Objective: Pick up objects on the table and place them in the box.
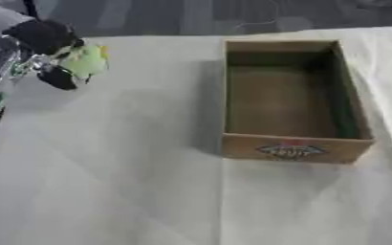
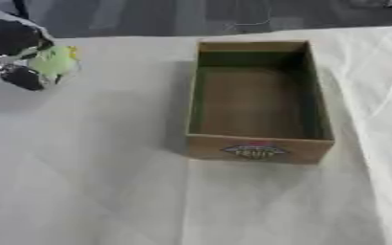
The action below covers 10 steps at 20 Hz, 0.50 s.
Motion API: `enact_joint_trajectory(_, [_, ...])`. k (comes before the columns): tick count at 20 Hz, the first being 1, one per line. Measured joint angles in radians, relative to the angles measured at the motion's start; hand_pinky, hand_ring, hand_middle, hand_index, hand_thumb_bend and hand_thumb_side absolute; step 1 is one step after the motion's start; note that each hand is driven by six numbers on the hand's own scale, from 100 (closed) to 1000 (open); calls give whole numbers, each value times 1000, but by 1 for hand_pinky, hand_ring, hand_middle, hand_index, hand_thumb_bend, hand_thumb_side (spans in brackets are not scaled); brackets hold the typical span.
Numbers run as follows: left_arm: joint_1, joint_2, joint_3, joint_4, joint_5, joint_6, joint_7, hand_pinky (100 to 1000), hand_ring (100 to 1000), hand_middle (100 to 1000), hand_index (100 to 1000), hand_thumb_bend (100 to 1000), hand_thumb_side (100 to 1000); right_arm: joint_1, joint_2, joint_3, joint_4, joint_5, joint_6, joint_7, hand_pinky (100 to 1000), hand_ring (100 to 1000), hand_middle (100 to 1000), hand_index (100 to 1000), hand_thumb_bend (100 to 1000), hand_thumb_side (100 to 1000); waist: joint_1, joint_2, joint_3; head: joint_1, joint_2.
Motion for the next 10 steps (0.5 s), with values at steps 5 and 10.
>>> enact_joint_trajectory(5, [-33,-1,-18,-84,22,-4,-13,195,407,378,584,100,497,3,0,0,0,-1,0,0,783,826,707,732,100,1000,-2,-22,3,-1,16])
enact_joint_trajectory(10, [-90,-37,-38,-149,54,-9,-34,171,383,364,575,100,488,3,1,0,0,-6,0,0,783,825,708,732,100,1000,-2,-39,2,-1,20])
